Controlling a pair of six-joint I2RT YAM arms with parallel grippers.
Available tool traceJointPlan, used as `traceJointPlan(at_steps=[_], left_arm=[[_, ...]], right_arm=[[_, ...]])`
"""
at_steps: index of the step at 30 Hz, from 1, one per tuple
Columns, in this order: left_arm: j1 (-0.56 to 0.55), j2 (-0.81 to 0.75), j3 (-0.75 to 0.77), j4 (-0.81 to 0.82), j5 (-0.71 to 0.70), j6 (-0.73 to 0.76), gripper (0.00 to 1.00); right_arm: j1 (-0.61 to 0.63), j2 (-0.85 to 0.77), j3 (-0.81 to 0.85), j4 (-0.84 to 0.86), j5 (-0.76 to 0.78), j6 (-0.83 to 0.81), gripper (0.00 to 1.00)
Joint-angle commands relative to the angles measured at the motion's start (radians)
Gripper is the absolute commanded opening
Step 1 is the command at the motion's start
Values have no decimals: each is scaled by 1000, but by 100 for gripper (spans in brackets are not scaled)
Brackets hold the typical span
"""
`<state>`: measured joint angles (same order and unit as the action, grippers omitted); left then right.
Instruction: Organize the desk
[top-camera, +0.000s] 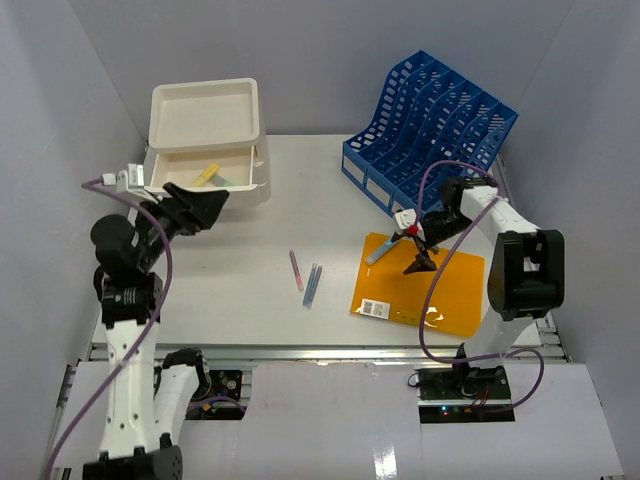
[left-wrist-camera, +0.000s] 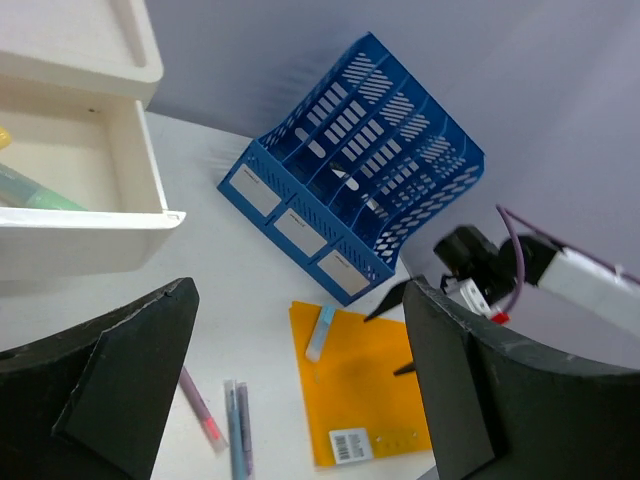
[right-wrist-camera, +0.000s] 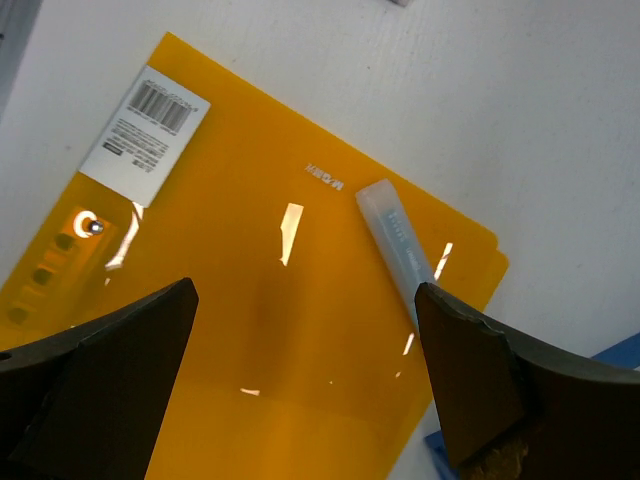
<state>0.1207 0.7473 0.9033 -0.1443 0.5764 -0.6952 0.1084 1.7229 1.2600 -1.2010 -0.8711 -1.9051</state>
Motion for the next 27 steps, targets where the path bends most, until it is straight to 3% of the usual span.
traceJointPlan(at_steps=[1, 6, 21, 24, 27], left_arm=[[0, -138, -73, -150, -4, 175, 95], [0, -217, -170, -185, -43, 186, 95], [0, -271, -245, -252, -163, 313, 95], [0, -280, -267, -252, -174, 322, 95], [0, -292, -283, -248, -184, 326, 95]], right_arm=[[105, 68, 125, 55, 137, -43, 94], [198, 161, 199, 119, 253, 49, 91], [254, 301, 230, 200, 426, 170, 73], [264, 315, 236, 201, 442, 179, 61], [278, 324, 241, 197, 472, 189, 39]])
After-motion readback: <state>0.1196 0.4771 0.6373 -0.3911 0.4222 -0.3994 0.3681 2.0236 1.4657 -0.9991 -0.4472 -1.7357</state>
